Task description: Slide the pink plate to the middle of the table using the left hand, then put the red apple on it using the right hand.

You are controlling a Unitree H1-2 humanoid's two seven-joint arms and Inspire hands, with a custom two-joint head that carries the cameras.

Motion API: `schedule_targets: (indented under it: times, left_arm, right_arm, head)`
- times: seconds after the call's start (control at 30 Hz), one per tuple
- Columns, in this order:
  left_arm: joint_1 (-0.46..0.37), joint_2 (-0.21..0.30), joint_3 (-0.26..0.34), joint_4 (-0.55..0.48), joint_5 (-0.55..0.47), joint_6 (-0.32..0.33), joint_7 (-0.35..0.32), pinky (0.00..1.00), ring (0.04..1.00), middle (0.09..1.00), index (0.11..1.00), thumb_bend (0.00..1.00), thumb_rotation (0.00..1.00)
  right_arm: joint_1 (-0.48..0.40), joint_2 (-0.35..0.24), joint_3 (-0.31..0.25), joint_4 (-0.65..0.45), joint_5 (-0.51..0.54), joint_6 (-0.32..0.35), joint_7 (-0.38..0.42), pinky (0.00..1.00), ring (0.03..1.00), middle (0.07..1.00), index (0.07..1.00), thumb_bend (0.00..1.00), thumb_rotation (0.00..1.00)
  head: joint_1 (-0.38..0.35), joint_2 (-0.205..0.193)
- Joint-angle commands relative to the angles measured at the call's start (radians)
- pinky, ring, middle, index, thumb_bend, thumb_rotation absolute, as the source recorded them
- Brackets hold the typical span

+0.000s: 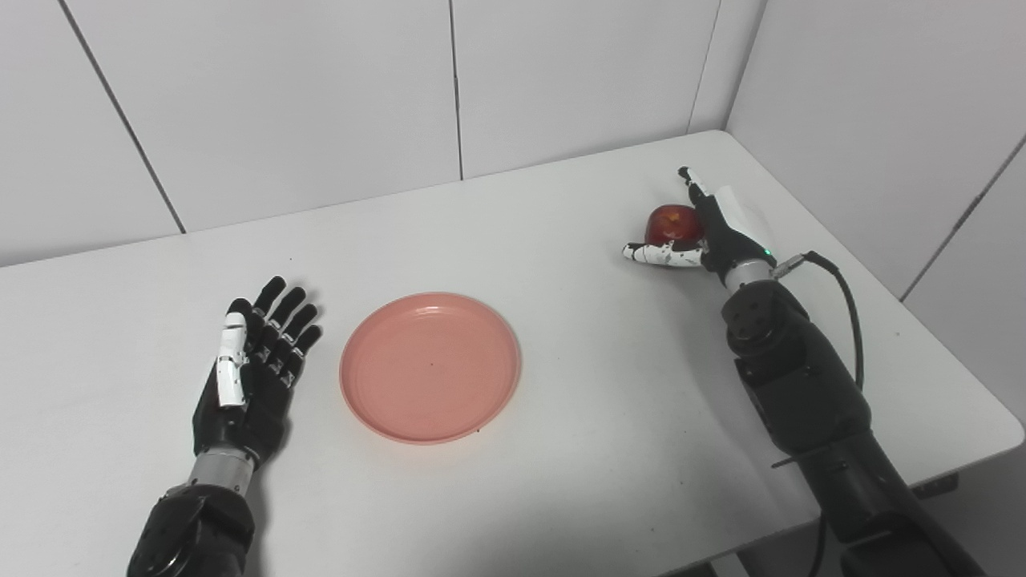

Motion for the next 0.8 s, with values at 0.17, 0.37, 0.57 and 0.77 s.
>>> schedule_targets:
  times: [0.17, 0.37, 0.57, 0.77]
  left_arm:
    - [0.013, -0.001, -0.003, 0.001, 0.004, 0.042, 0.009, 0.93, 0.917, 0.918, 0.9, 0.38, 1.0]
    - [0.013, -0.003, -0.003, -0.005, 0.005, 0.05, 0.014, 0.93, 0.913, 0.914, 0.896, 0.38, 1.0]
    - [0.014, -0.002, -0.003, -0.004, 0.0, 0.046, 0.005, 0.94, 0.917, 0.92, 0.903, 0.39, 1.0]
    - [0.013, -0.004, -0.002, -0.007, 0.001, 0.051, 0.009, 0.94, 0.917, 0.92, 0.904, 0.39, 1.0]
  right_arm:
    - [-0.051, -0.026, -0.009, -0.012, 0.014, -0.03, -0.037, 0.72, 0.835, 0.871, 0.899, 0.99, 0.3]
    - [-0.052, -0.029, -0.001, -0.003, 0.015, -0.057, -0.052, 0.66, 0.748, 0.782, 0.807, 0.94, 0.22]
    - [-0.054, -0.028, -0.007, 0.03, 0.028, -0.121, -0.095, 0.53, 0.604, 0.655, 0.678, 0.85, 0.12]
    - [-0.057, -0.03, -0.007, 0.074, 0.033, -0.188, -0.148, 0.44, 0.503, 0.552, 0.501, 0.55, 0.13]
  head:
    - [0.003, 0.003]
    - [0.003, 0.005]
    - [0.004, 0.006]
    - [0.004, 0.006]
